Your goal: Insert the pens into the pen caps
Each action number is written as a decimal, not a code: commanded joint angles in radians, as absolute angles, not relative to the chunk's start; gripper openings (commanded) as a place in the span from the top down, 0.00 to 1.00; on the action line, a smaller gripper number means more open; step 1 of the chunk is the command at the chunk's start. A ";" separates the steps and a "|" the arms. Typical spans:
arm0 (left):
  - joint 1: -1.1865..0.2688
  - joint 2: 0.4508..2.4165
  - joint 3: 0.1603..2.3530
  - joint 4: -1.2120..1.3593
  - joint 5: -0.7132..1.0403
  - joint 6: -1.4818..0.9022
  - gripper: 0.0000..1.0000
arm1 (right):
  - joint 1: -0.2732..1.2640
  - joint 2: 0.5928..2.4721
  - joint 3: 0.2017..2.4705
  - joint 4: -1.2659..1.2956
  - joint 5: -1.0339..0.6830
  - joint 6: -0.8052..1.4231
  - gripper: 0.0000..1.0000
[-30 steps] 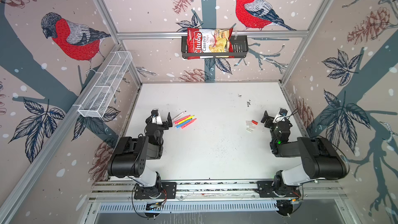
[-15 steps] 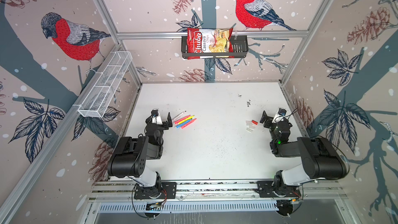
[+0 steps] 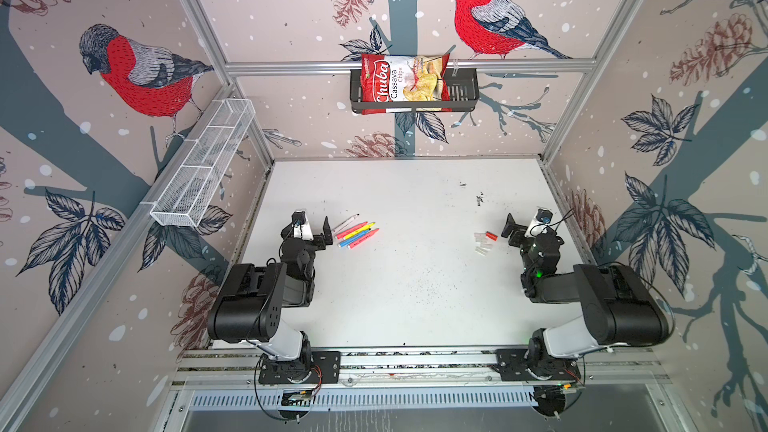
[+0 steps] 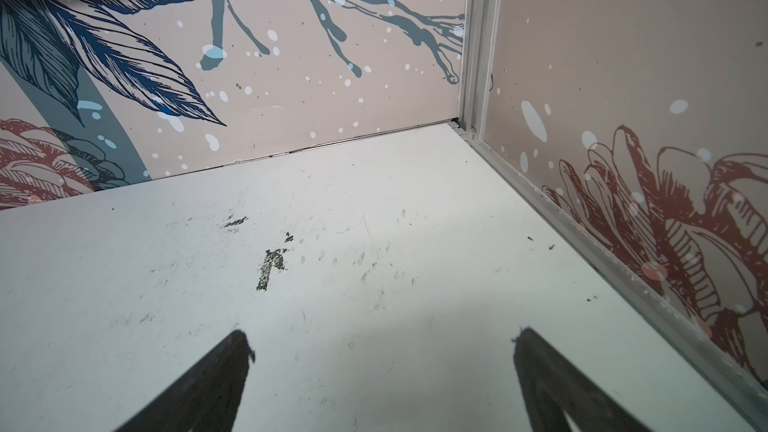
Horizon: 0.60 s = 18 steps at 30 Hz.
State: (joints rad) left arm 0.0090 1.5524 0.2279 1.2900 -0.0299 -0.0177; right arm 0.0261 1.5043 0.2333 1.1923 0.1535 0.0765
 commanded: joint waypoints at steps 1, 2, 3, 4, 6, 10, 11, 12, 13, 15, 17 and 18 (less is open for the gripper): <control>0.012 1.551 0.232 1.298 -0.036 -0.008 0.02 | 0.026 1.499 0.236 1.193 0.147 0.067 0.01; 0.013 1.551 0.232 1.295 -0.033 -0.008 0.02 | 0.026 1.500 0.236 1.194 0.147 0.067 0.01; 0.014 1.552 0.235 1.292 -0.030 -0.011 0.01 | 0.026 1.500 0.236 1.193 0.147 0.067 0.01; 0.016 1.552 0.235 1.292 -0.029 -0.011 0.02 | 0.026 1.500 0.236 1.194 0.147 0.067 0.01; 0.015 1.554 0.239 1.284 -0.031 -0.009 0.01 | 0.026 1.502 0.237 1.192 0.147 0.067 0.00; 0.015 1.555 0.241 1.283 -0.034 -0.010 0.03 | 0.025 1.502 0.238 1.190 0.145 0.069 0.00; 0.014 1.554 0.239 1.284 -0.034 -0.009 0.03 | 0.023 1.502 0.239 1.190 0.142 0.070 0.01; 0.012 1.553 0.238 1.282 -0.035 -0.009 0.04 | 0.020 1.502 0.239 1.190 0.136 0.072 0.01; 0.012 1.550 0.235 1.290 -0.036 -0.009 0.04 | 0.020 1.501 0.237 1.190 0.136 0.071 0.01; 0.006 1.510 0.221 1.293 -0.131 -0.035 0.05 | 0.035 1.486 0.229 1.229 0.135 0.041 0.01; -0.005 1.405 0.255 1.124 -0.183 -0.048 0.05 | 0.087 1.391 0.289 1.052 0.168 -0.007 0.00; -0.013 1.353 0.284 1.012 -0.210 -0.061 0.06 | 0.117 1.341 0.340 0.912 0.208 -0.014 0.00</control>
